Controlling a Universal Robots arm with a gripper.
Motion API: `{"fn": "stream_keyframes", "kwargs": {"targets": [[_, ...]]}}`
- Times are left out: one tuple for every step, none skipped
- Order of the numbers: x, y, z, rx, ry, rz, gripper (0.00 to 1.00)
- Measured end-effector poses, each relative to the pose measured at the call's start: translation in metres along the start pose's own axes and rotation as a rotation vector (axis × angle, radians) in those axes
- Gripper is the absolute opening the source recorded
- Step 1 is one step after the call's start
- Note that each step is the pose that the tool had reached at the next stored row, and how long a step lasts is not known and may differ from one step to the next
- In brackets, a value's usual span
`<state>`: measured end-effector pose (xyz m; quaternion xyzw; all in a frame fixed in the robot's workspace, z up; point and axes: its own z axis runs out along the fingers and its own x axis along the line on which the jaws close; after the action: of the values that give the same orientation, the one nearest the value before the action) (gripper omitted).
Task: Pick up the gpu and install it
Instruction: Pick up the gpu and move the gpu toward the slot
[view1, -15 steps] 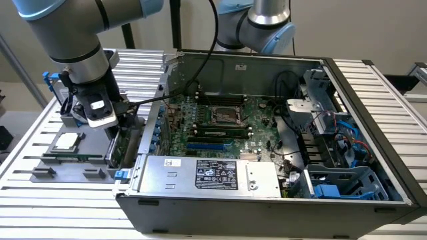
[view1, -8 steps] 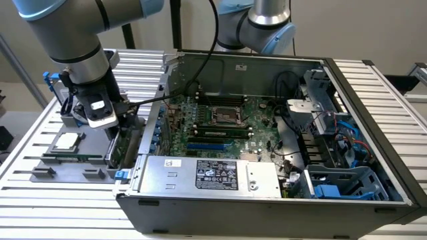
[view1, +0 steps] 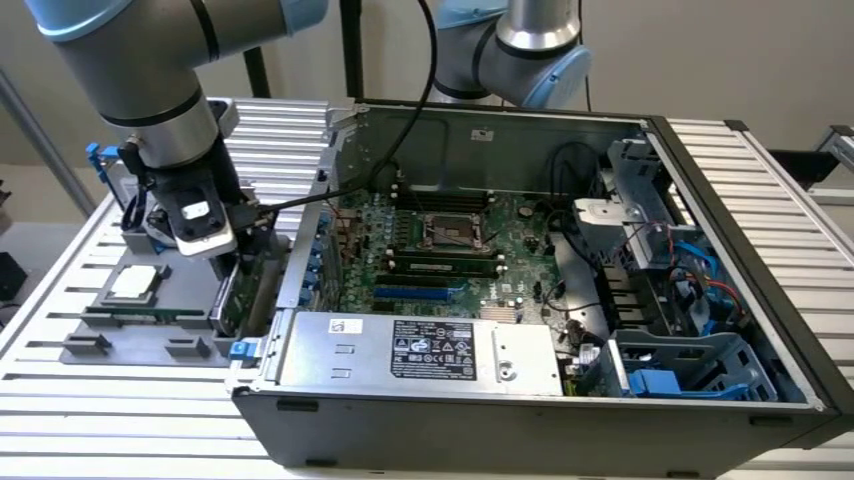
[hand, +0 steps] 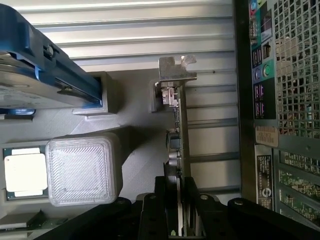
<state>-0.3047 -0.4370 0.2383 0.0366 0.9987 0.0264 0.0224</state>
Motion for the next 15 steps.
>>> {"fn": "stream_keyframes", "kwargs": {"targets": [[0.0000, 0.0000, 0.0000, -0.0003, 0.0001, -0.002, 0.00], [0.0000, 0.0000, 0.0000, -0.0007, 0.0002, -0.003, 0.00], [0.0000, 0.0000, 0.0000, -0.0011, 0.0003, -0.005, 0.00], [0.0001, -0.0001, 0.0000, -0.0016, 0.0004, -0.006, 0.00], [0.0002, -0.0001, -0.0001, -0.0021, 0.0005, -0.007, 0.00], [0.0003, -0.0002, -0.0001, -0.0031, 0.0007, -0.008, 0.00], [0.0003, -0.0002, -0.0001, -0.0036, 0.0007, -0.008, 0.00], [0.0004, -0.0003, -0.0001, -0.0042, 0.0007, -0.008, 0.00], [0.0003, -0.0003, -0.0001, -0.0043, 0.0007, -0.008, 0.00], [0.0004, -0.0003, -0.0001, -0.0044, 0.0007, -0.008, 0.00], [0.0004, -0.0003, -0.0001, -0.0044, 0.0007, -0.008, 0.00], [0.0004, -0.0003, -0.0001, -0.0045, 0.0008, -0.008, 0.00], [0.0004, -0.0003, -0.0001, -0.0045, 0.0008, -0.008, 0.00], [0.0004, -0.0003, -0.0001, -0.0044, 0.0007, -0.008, 0.00], [0.0004, -0.0003, -0.0001, -0.0044, 0.0007, -0.008, 0.00]]}}
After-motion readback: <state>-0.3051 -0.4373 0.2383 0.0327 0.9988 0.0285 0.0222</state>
